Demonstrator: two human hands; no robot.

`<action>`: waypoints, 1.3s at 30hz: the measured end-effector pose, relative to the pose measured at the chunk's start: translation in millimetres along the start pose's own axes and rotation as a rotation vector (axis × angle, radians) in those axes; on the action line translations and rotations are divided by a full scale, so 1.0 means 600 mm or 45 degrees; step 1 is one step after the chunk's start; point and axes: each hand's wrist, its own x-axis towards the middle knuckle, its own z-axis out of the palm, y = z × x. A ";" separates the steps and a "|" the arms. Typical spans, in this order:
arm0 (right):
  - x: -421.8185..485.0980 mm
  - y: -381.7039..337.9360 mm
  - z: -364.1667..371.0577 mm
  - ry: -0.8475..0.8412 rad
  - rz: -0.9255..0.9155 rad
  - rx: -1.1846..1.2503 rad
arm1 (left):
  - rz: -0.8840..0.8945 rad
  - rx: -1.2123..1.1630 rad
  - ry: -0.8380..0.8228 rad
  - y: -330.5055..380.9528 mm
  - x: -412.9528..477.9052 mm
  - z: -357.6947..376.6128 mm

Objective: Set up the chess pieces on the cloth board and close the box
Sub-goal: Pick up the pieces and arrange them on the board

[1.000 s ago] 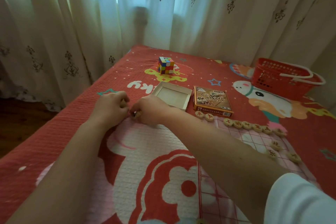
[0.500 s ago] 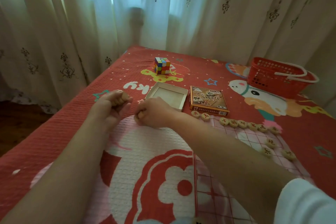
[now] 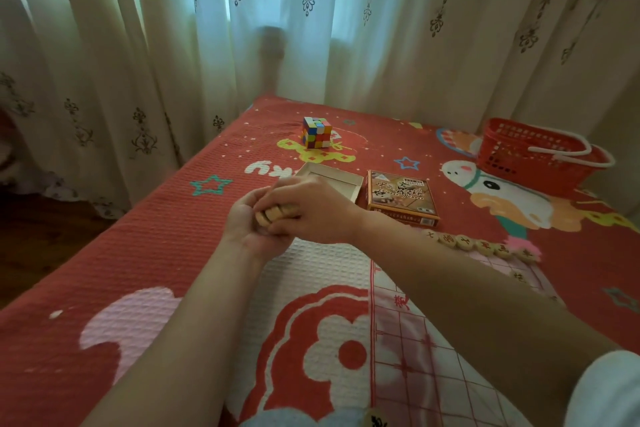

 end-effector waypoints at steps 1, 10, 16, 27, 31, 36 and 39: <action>0.000 0.000 0.003 -0.007 -0.003 -0.003 | 0.002 -0.027 -0.022 0.000 0.002 -0.006; -0.005 0.018 0.016 -0.084 0.099 -0.041 | 0.002 -0.163 -0.244 -0.023 0.002 -0.021; -0.006 0.015 -0.001 0.031 0.346 0.487 | -0.096 -0.205 -0.310 -0.020 0.002 -0.029; -0.054 0.033 -0.049 -0.102 0.886 0.606 | -0.334 0.094 -0.357 -0.026 0.008 -0.026; -0.087 0.032 -0.062 -0.115 0.882 0.718 | -0.420 0.096 -0.335 -0.047 -0.002 -0.011; -0.119 0.032 -0.073 -0.050 0.874 0.675 | -0.552 -0.026 -0.229 -0.075 -0.016 0.008; -0.133 0.032 -0.075 0.035 0.850 0.444 | -0.548 -0.115 -0.109 -0.088 -0.024 0.015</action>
